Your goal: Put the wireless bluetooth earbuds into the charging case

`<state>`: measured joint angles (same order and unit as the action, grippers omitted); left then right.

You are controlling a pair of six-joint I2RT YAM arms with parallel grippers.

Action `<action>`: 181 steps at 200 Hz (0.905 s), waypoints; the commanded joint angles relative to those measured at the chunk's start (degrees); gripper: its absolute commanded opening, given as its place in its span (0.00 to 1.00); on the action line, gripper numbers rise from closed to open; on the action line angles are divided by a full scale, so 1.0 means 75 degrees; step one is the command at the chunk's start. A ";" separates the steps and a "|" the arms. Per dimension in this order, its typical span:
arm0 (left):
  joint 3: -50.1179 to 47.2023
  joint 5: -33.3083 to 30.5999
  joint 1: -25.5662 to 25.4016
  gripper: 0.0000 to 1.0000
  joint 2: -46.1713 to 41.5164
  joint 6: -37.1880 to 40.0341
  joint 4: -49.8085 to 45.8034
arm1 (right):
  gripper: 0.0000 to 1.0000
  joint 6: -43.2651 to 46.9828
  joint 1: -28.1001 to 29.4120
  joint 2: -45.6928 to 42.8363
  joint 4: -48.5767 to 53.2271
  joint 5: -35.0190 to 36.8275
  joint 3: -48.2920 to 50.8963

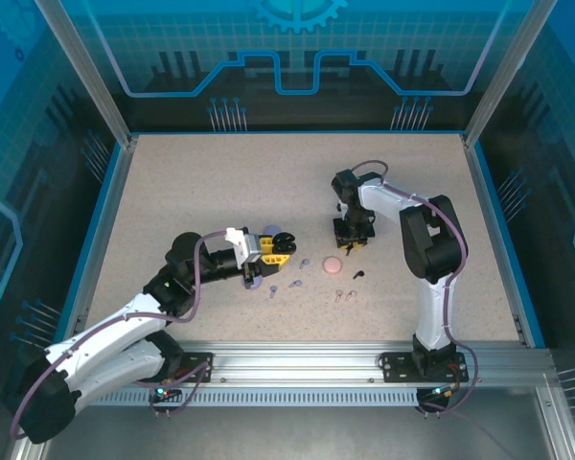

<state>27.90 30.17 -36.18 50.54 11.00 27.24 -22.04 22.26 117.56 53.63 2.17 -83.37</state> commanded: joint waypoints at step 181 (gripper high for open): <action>-0.0064 -0.0109 -0.0072 0.09 0.0033 0.0062 0.0018 | 0.25 0.0323 0.0276 -0.0224 0.0397 0.0053 0.0136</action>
<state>27.90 29.98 -36.18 50.94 10.98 27.27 -20.75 23.11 114.87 54.68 2.26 -82.08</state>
